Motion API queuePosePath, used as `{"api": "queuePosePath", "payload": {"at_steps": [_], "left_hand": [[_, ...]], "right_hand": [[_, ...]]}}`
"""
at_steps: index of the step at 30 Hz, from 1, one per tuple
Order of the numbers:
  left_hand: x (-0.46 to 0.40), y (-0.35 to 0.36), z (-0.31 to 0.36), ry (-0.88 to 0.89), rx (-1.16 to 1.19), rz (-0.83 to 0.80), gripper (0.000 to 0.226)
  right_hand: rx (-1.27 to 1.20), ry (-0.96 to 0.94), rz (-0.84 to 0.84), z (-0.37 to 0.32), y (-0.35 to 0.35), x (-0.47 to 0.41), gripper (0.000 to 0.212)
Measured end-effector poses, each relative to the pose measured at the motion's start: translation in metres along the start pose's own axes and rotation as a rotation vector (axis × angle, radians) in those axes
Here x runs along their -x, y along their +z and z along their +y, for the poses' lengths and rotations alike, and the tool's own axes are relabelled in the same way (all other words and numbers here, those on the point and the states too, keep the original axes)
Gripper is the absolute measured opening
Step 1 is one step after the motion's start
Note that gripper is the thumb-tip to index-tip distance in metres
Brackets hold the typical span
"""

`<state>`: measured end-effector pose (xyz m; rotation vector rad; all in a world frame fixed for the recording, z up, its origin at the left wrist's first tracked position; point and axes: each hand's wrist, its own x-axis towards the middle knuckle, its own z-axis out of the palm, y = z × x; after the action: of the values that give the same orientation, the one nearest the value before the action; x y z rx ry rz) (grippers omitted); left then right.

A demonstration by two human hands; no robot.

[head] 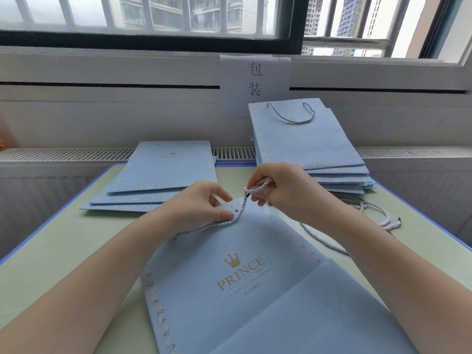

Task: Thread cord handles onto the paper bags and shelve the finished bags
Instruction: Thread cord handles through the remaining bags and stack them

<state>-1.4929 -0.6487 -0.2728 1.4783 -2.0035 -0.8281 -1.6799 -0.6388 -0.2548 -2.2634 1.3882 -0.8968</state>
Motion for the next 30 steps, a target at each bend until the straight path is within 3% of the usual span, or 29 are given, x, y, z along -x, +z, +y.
{"api": "queuePosePath", "payload": {"at_steps": [5, 8, 15, 24, 30], "left_hand": [[0.004, -0.003, 0.002, -0.013, -0.067, -0.185, 0.056], [0.005, -0.002, 0.001, -0.002, -0.111, -0.21, 0.064], [0.002, 0.003, 0.002, 0.08, -0.175, -0.076, 0.024], [-0.001, 0.001, -0.002, 0.079, -0.136, 0.005, 0.013], [0.0, 0.001, 0.0, 0.076, -0.08, -0.009, 0.002]], "right_hand": [[-0.087, -0.071, 0.111, -0.002, -0.002, -0.001, 0.02], [0.079, -0.072, 0.043, 0.001, 0.0, -0.001, 0.029], [0.156, -0.108, -0.032, 0.001, 0.017, 0.005, 0.038], [0.339, -0.17, -0.056, -0.001, 0.03, 0.004, 0.015], [0.306, -0.201, -0.117, -0.011, 0.03, 0.009, 0.017]]}}
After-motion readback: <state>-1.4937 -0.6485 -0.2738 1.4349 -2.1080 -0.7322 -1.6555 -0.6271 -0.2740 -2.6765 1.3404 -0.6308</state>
